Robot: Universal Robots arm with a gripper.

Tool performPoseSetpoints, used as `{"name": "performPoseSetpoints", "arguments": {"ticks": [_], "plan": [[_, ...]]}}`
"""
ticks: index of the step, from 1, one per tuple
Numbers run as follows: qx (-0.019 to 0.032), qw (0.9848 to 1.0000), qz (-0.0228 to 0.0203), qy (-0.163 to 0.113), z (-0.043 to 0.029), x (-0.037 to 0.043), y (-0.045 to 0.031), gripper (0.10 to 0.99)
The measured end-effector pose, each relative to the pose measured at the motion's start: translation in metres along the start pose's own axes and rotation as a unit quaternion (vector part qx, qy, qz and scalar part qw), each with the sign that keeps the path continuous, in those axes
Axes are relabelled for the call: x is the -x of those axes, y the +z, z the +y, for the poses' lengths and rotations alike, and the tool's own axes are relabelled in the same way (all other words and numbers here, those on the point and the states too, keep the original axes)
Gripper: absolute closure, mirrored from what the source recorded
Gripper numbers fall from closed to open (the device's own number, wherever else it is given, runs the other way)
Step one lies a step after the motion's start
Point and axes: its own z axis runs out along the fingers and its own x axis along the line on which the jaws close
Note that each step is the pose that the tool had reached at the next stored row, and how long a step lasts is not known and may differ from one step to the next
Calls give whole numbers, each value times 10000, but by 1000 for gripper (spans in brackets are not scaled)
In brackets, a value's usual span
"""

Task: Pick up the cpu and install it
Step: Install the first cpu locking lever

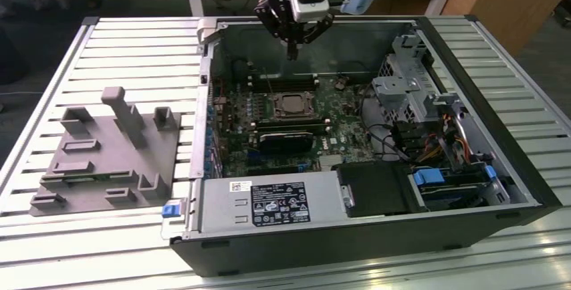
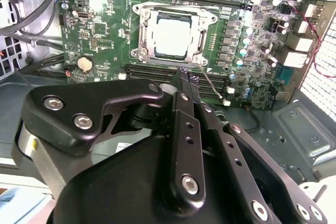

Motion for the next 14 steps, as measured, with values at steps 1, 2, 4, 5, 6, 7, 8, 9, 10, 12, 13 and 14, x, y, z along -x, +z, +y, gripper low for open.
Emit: {"name": "performPoseSetpoints", "arguments": {"ticks": [1, 2, 4, 5, 6, 7, 8, 9, 10, 12, 13, 14], "plan": [[0, 10000, 0, -1, -1, -3, 0, 980], [0, 10000, 0, -1, -2, -5, 0, 980], [1, 10000, 0, -11, -24, -54, 3, 980], [1, 10000, 0, -12, -29, -65, 4, 980], [1, 10000, 0, -12, -30, -68, 4, 980], [1, 10000, 0, -12, -32, -72, 4, 980], [1, 10000, 0, -13, -33, -76, 4, 980], [1, 10000, 0, -13, -35, -79, 5, 980], [0, 10000, 0, -13, -36, -82, 5, 980], [1, 10000, 0, -13, -39, -88, 6, 980], [1, 10000, 0, -14, -40, -90, 6, 980], [1, 10000, 0, -15, -53, -120, 12, 980]]}}
